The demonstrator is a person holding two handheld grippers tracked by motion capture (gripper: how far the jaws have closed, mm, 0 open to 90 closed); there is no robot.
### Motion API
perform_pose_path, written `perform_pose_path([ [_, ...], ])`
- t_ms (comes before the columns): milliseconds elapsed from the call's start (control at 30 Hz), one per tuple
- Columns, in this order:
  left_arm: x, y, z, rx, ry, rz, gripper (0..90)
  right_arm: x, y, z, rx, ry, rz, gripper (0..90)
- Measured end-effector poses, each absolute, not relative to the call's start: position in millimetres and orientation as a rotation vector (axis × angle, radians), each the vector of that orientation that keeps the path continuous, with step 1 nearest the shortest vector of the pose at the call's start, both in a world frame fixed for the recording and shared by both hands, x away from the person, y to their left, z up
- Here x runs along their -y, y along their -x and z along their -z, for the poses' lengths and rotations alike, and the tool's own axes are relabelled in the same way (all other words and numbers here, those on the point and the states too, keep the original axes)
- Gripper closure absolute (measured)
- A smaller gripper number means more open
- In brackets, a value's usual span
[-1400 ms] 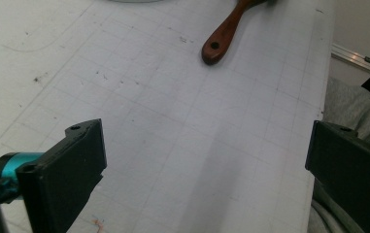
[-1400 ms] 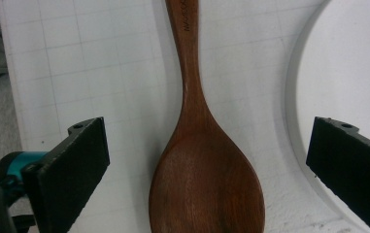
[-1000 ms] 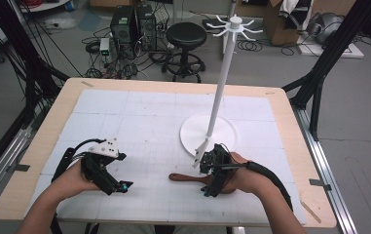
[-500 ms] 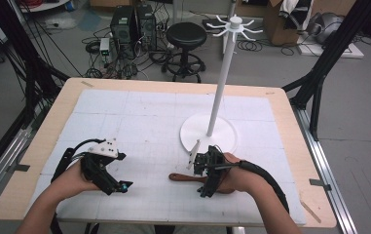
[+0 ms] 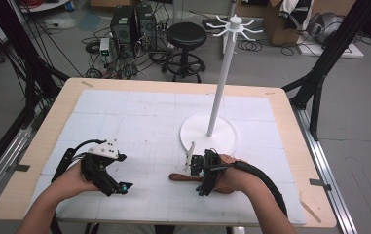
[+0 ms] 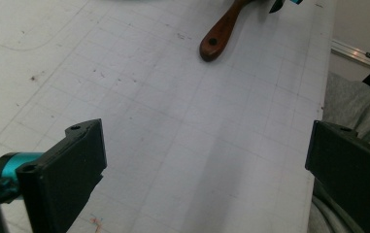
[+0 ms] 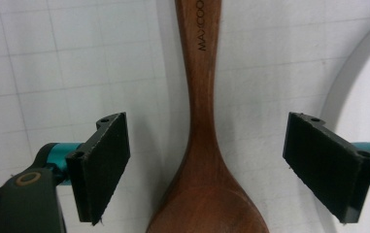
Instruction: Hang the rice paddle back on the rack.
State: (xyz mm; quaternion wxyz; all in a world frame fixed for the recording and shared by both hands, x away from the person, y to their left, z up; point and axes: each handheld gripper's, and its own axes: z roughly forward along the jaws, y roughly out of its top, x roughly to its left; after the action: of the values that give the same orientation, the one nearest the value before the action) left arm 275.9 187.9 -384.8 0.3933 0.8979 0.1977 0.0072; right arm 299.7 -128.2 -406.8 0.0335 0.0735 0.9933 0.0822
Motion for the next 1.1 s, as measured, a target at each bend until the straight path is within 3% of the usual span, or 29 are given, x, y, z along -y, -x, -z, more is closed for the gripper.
perform_pose_path([
  [367,-187.3,-275.3,384.8,-0.501,-2.284,-0.019,1.8,123.3,-302.6,406.9,-3.060,-0.222,-0.197,43.7],
  [700,-187.9,-275.4,384.4,-0.489,-2.282,-0.011,1.8,114.4,-303.4,411.0,-3.098,-0.188,-0.151,56.2],
  [1100,-187.3,-274.6,384.3,-0.487,-2.277,-0.014,1.8,111.4,-306.9,413.0,-3.112,-0.215,-0.116,62.2],
])
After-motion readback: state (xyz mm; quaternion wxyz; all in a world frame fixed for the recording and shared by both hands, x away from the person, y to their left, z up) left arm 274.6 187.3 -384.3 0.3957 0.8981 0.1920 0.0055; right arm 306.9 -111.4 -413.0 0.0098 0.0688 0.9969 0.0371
